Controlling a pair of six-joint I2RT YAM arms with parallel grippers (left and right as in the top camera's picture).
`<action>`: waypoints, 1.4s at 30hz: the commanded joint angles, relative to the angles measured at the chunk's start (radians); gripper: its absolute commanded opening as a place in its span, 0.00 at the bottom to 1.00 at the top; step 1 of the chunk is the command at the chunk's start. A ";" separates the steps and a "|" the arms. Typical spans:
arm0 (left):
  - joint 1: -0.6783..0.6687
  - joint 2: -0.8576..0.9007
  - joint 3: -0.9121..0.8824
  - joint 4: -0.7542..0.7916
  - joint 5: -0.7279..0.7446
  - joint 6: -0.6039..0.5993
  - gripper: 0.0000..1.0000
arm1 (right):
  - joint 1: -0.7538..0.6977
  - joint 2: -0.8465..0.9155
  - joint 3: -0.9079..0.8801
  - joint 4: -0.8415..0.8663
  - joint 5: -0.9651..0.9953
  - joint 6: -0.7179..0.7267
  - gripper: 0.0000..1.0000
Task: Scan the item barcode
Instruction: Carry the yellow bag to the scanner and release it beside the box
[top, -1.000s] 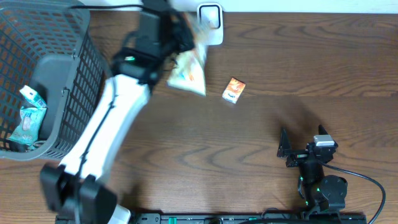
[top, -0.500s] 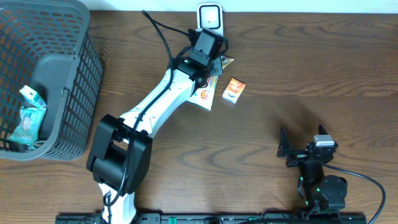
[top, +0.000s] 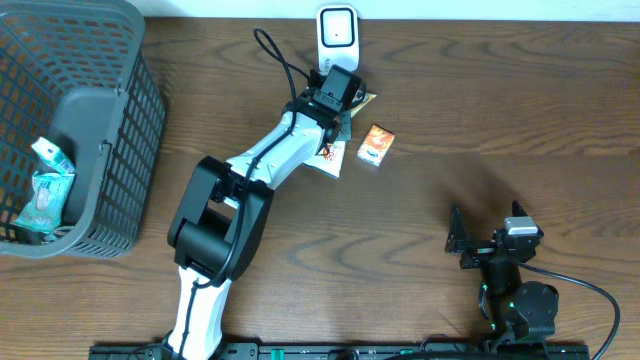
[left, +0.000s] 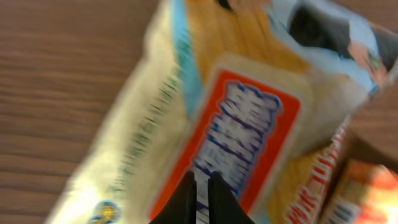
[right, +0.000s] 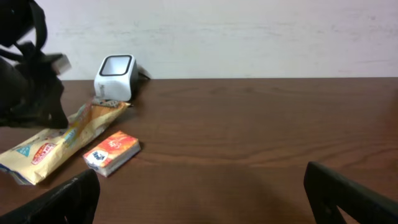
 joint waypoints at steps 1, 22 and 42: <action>-0.009 0.000 -0.001 -0.002 0.164 0.017 0.08 | -0.006 -0.001 -0.003 -0.004 0.008 -0.002 0.99; -0.145 -0.034 0.026 -0.018 0.309 0.017 0.11 | -0.006 -0.001 -0.003 -0.004 0.008 -0.002 0.99; 0.087 -0.356 0.033 -0.013 0.155 0.093 0.66 | -0.006 -0.001 -0.003 -0.004 0.008 -0.002 0.99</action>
